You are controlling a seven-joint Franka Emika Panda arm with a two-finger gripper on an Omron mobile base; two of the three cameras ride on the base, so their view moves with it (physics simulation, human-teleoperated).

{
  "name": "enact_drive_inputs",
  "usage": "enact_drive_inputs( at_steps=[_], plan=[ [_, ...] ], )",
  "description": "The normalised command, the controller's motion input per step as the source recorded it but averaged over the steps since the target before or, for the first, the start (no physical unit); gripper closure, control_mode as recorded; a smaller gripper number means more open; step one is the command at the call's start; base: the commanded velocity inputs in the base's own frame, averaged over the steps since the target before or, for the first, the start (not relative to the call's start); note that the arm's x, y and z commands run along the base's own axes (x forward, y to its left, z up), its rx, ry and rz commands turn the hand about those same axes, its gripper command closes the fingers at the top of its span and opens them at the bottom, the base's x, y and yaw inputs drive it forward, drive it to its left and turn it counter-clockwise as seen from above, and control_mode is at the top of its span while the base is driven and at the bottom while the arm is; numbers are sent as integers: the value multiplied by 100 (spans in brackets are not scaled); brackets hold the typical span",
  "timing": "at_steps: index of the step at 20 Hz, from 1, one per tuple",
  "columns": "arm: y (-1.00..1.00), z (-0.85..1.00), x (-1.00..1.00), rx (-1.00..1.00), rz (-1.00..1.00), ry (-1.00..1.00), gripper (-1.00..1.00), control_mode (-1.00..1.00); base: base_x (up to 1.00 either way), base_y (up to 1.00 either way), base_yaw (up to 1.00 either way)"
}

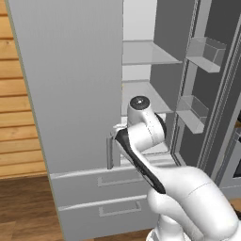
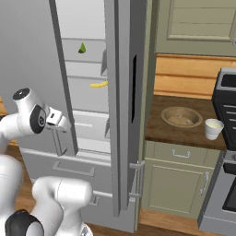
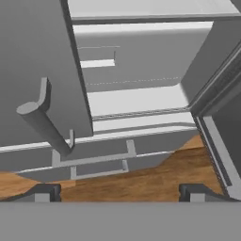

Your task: Grab a lemon wedge from the fridge and one ice cube from the ice bowl, and put them in the glass of lemonade.

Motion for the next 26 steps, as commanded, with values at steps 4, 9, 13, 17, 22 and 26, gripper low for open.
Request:
enact_drive_inputs(
  at_steps=[4,9,13,17,22,26],
  plan=[
    [52,-14,72,0,0,6,-100,-100,0,0,0],
    [65,-24,24,0,2,2,-100,-100,0,0,0],
    [58,-48,39,0,8,4,-100,-100,0,0,0],
    [30,-49,58,0,10,0,-100,-100,0,0,0],
    [2,-39,37,0,7,0,-100,-100,0,0,0],
    [0,-27,11,0,0,0,-100,-100,0,0,0]
  ],
)
